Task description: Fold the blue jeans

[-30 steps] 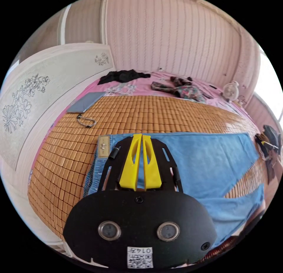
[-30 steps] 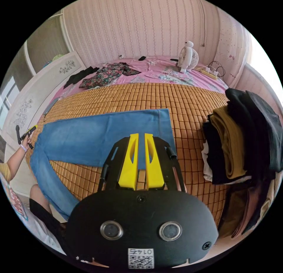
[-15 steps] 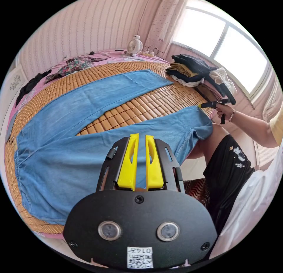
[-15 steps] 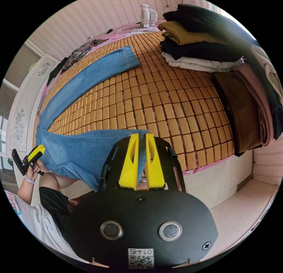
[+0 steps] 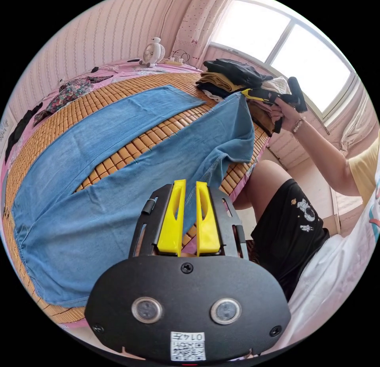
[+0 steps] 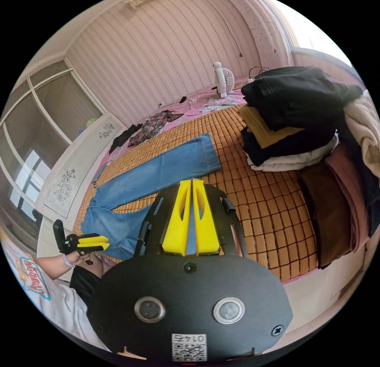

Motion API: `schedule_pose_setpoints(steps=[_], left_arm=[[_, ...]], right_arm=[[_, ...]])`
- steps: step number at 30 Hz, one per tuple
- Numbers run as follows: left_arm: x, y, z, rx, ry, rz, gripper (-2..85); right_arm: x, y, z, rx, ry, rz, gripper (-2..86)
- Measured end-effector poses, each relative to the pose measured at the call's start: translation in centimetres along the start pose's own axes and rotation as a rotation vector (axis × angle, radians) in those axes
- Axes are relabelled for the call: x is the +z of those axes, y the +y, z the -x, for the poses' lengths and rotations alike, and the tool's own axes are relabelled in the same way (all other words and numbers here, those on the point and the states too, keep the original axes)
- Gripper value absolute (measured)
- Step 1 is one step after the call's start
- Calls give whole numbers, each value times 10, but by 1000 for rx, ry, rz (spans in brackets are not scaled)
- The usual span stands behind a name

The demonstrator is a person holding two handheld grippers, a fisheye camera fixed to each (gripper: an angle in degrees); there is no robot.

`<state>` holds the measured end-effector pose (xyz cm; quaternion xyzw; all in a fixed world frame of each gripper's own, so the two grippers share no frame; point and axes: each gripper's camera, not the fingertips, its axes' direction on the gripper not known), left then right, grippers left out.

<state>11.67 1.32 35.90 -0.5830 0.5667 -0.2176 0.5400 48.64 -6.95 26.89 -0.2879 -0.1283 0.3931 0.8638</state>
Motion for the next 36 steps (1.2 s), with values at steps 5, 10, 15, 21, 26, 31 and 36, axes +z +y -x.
schedule_pose_setpoints(steps=[5, 10, 15, 21, 26, 31, 36], left_arm=[[30, 5, -10, 8, -13, 61, 57], [55, 3, -21, 11, -24, 73, 68], [82, 3, -30, 37, -78, 149, 48], [84, 6, -39, 61, -119, 154, 26], [59, 4, -54, 115, -104, 111, 9], [36, 19, -70, 195, 87, 129, 19], [25, 35, -72, 191, 180, 169, 44]], right_arm=[[17, 15, 5, -8, -13, 82, 38], [23, 74, 29, -192, 28, 297, 83], [41, 102, 72, -366, 61, 445, 110], [66, 109, 102, -583, 277, 504, 48], [19, 86, 110, -646, 235, 451, 45], [-15, 92, 89, -540, 126, 541, 71], [-13, 109, 66, -388, 191, 514, 50]])
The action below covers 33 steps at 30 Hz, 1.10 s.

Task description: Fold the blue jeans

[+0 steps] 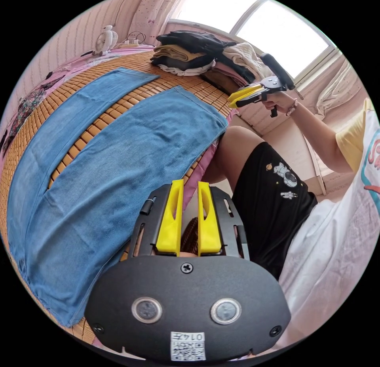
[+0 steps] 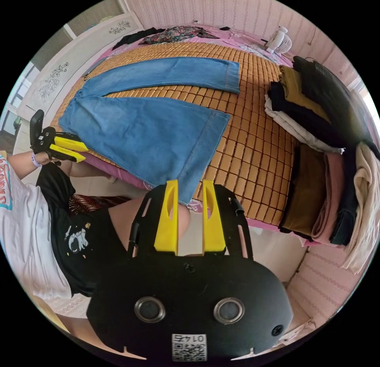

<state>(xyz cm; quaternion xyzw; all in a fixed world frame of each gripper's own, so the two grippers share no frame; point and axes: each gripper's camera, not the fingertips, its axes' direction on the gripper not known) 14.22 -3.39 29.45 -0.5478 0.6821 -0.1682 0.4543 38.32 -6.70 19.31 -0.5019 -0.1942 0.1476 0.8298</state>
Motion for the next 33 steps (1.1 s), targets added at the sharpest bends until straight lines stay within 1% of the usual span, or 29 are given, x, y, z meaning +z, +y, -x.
schedule_pose_setpoints(steps=[2, 5, 6, 9, 11, 13, 14, 18, 21, 24, 26, 27, 29, 30, 32, 33], left_arm=[[-11, 4, 6, -29, -39, -12, 48], [-19, 3, 22, -101, -67, 2, 42], [-19, 2, 24, -100, -63, 13, 40], [-19, -5, 28, -75, -128, 67, 34], [-20, -6, 28, -84, -137, 92, 27], [-28, -2, 28, -109, -123, 71, 20], [-34, 1, 28, -127, -111, 60, 16], [-54, 16, 31, -177, -79, 30, 2], [-77, 28, 37, -227, -44, 9, 1], [-124, 51, 59, -350, -22, -97, 8], [-179, 87, 90, -507, -61, -224, 13], [-194, 99, 100, -554, -89, -253, 15], [-256, 160, 139, -782, -238, -361, 25], [-271, 178, 149, -851, -281, -384, 29], [-326, 254, 179, -1136, -478, -449, 45], [-338, 271, 184, -1190, -539, -446, 49]], right_arm=[[2, -7, 0, 35, -6, -45, 38], [14, -34, 0, 100, 55, -96, 19], [20, -47, -1, 125, 60, -116, 17], [40, -80, -8, 200, 54, -150, 11], [56, -95, -10, 221, 81, -128, 8], [73, -105, -6, 182, 145, -50, 5], [72, -105, -1, 141, 189, -74, 3], [80, -102, 19, 32, 354, -61, 1], [85, -97, 27, 16, 414, -75, -1], [80, -92, 15, 81, 353, -98, -2], [74, -88, 1, 143, 268, -103, -3], [68, -82, -8, 186, 230, -130, -3], [53, -70, -17, 240, 196, -207, -3], [44, -60, -22, 274, 181, -243, -4], [32, -44, -27, 306, 151, -275, -4], [26, -33, -29, 325, 135, -286, -2]])
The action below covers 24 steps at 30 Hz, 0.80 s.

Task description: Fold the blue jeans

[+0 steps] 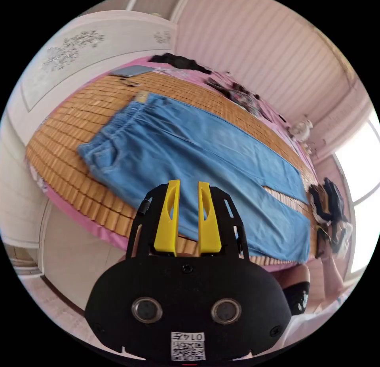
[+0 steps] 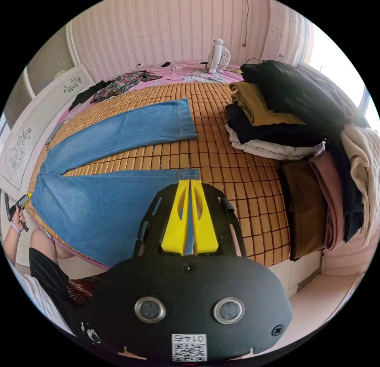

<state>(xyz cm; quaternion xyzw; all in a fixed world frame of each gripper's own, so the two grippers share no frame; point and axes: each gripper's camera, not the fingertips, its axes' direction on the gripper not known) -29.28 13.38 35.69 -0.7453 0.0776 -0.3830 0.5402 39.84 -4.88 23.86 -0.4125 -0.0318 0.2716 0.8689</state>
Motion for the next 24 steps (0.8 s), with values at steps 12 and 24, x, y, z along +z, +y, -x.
schedule_pose_setpoints(steps=[12, 24], left_arm=[[-27, -79, 169, -427, -113, 104, 23], [-89, -79, 233, -484, -15, 79, 1]], right_arm=[[-24, 45, -41, 135, -48, 103, 35], [-17, 73, -101, 358, -104, 158, 81]])
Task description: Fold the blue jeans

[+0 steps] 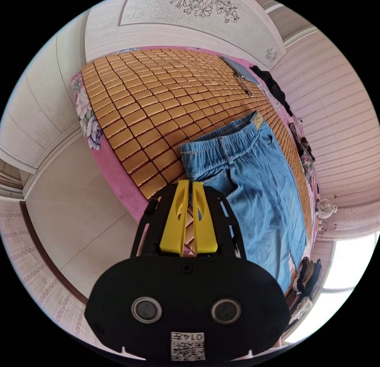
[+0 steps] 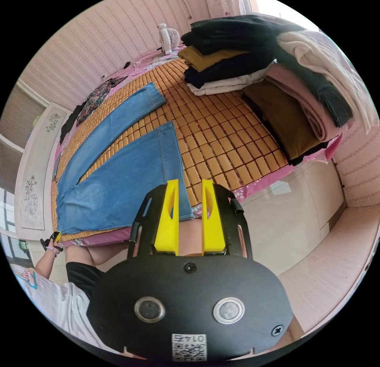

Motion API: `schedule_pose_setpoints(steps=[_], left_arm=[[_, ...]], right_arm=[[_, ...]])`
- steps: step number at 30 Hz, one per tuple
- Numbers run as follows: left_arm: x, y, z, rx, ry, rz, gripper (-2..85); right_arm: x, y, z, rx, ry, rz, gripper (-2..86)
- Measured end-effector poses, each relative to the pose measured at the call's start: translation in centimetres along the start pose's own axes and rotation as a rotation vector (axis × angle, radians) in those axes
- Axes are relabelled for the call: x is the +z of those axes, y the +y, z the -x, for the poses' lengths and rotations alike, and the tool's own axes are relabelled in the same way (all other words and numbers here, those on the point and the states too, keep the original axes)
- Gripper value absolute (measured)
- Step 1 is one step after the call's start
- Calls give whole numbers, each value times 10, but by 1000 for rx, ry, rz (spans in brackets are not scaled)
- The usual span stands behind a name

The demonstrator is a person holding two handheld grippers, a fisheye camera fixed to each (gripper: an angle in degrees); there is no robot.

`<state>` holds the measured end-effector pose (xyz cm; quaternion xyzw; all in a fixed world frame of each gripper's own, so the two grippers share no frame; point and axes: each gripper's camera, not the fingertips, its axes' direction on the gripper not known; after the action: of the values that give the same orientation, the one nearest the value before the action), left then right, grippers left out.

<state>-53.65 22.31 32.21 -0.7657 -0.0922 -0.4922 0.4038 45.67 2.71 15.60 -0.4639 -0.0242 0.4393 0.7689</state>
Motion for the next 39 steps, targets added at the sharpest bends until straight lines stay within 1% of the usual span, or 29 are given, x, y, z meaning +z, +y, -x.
schedule_pose_setpoints(steps=[5, 8, 11, 17, 19, 20, 21, 24, 28, 31, 35, 37, 38, 39], left_arm=[[-17, -11, -9, 117, -63, 10, -1], [-25, -19, -8, 123, -61, 32, -2], [-32, -25, -8, 131, -56, 52, -2], [-44, -29, -14, 138, -79, 58, -3], [-47, -30, -18, 142, -86, 61, -4], [-50, -30, -20, 150, -94, 68, -4], [-51, -30, -22, 156, -98, 69, -4], [-69, -28, -29, 180, -69, 9, -6], [-100, -34, -46, 222, 80, -106, -5], [-117, -50, -77, 301, 135, -167, -5], [-121, -89, -138, 373, 200, -247, 5], [-113, -110, -166, 375, 263, -260, 17], [-102, -122, -180, 355, 316, -259, 26], [-95, -128, -186, 343, 338, -249, 30]], right_arm=[[8, -3, -35, 95, -96, 49, 91], [22, -3, -53, 126, -148, 120, 95], [34, -4, -62, 109, -224, 184, 99], [56, -15, -62, 70, -247, 248, 53], [58, -21, -60, 56, -284, 245, 40], [60, -25, -58, 44, -316, 274, 30], [58, -29, -54, -7, -356, 280, 28], [36, -39, -40, -106, -331, 208, 22], [4, -70, -25, -180, -346, 96, 15], [-17, -118, 0, -250, -345, -11, 13], [-20, -215, 63, -352, -311, -116, 15], [-11, -262, 92, -323, -304, -157, 16], [0, -289, 108, -276, -333, -194, 17], [16, -313, 118, -172, -336, -186, 25]])
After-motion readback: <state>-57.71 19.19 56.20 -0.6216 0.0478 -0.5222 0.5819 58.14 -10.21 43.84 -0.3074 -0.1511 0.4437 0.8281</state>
